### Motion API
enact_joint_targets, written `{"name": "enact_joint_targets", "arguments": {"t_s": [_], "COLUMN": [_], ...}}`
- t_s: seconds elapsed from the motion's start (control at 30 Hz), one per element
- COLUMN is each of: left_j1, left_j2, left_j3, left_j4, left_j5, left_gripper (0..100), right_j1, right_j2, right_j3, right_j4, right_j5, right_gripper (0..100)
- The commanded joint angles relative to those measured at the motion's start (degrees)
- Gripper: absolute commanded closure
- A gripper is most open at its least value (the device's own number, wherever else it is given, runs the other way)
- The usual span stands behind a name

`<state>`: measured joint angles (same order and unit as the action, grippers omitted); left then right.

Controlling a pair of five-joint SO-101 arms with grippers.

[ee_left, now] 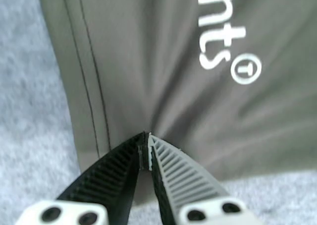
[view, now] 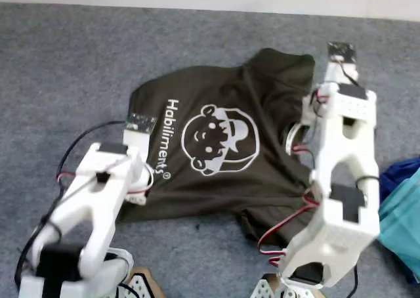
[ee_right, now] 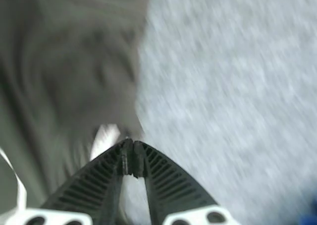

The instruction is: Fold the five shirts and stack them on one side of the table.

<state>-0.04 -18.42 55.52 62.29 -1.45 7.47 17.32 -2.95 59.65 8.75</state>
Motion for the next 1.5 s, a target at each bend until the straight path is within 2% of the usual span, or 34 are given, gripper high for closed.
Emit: {"name": "enact_joint_targets", "arguments": {"t_s": [0.0, 0.17, 0.27, 0.47, 0.67, 0.83, 0.97, 1.17, 1.3, 1.37, 1.47], "left_j1": [0.7, 0.6, 0.6, 0.6, 0.6, 0.6, 0.6, 0.2, -4.7, -7.1, -9.2], "left_j2": [-6.1, -8.2, -8.2, -8.2, -8.2, -8.2, -8.2, -8.2, -8.7, -8.1, -5.7], "left_j3": [4.2, 7.4, 7.3, 7.3, 7.3, 7.3, 7.6, 8.1, 4.1, -1.9, -11.1], "left_j4": [-0.2, -0.3, -0.3, -0.3, -0.3, -0.3, -1.7, -4.0, -8.0, -8.1, -5.2], "left_j5": [-0.6, -5.6, -6.1, -6.2, -6.2, -6.2, -6.2, -6.2, -5.8, -3.3, 7.5], "left_gripper": [99, 99, 99, 99, 99, 99, 99, 99, 99, 97, 81], "right_j1": [-2.4, -2.4, -2.4, 0.7, 7.3, 11.3, 11.8, 9.5, 6.6, 5.6, 4.7], "right_j2": [7.8, 23.0, 32.0, 44.8, 52.9, 56.0, 56.1, 56.0, 55.6, 55.3, 54.6], "right_j3": [-12.7, -32.7, -42.4, -59.6, -74.5, -82.2, -86.9, -96.2, -97.7, -97.7, -97.9], "right_j4": [-1.5, -1.2, -0.2, 14.3, 19.2, 19.3, 19.1, 21.8, 28.3, 29.7, 30.9], "right_j5": [-1.8, -3.9, -3.9, -3.9, 1.7, 5.0, 5.5, 5.5, 5.1, 5.1, 5.0], "right_gripper": [99.0, 99.0, 99.0, 99.0, 99.0, 99.0, 99.0, 98.5, 95.0, 94.8, 94.7]}}
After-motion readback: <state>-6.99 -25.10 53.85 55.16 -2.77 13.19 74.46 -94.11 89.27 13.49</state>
